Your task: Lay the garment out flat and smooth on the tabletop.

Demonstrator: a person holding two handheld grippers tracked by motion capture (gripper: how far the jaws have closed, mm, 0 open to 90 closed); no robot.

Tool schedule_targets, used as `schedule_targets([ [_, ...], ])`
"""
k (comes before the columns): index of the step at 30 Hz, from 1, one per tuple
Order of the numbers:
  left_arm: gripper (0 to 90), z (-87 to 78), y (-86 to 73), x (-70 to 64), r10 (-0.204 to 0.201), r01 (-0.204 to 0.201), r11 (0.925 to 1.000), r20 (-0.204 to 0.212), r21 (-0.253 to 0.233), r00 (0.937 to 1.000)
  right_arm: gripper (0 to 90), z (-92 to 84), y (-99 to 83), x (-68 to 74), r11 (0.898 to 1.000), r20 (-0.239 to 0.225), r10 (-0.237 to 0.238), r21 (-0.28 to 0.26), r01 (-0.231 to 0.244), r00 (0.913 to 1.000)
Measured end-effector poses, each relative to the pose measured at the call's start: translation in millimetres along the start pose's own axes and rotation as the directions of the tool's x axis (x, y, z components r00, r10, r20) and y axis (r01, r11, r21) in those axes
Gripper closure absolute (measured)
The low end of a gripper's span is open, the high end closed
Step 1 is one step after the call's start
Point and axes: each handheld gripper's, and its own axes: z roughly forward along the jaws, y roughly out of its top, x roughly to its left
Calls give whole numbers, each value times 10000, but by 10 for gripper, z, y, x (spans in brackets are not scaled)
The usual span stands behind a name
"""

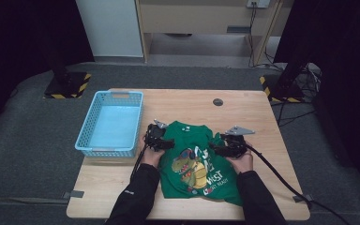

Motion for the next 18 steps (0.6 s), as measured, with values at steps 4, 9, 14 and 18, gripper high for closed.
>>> schedule_targets([
  [4, 275, 77, -34, 9, 66, -64, 9998, -70, 203, 10000, 289, 181, -30, 66, 9990, -25, -299, 340, 299, 9996],
  [9, 279, 126, -86, 10, 175, -169, 9992, -145, 353, 9997, 290, 281, -96, 41, 9938, 262, -482, 1014, 453, 9985],
  [14, 281, 120, -117, 3, 139, -138, 9997, -55, 192, 9999, 298, 299, -179, 53, 9820, 245, -771, 1745, 717, 9967],
  [18, 286, 113, -139, -33, 192, -193, 9998, 48, 78, 9998, 299, 246, -247, 55, 9808, 316, -983, 1723, 914, 9947],
])
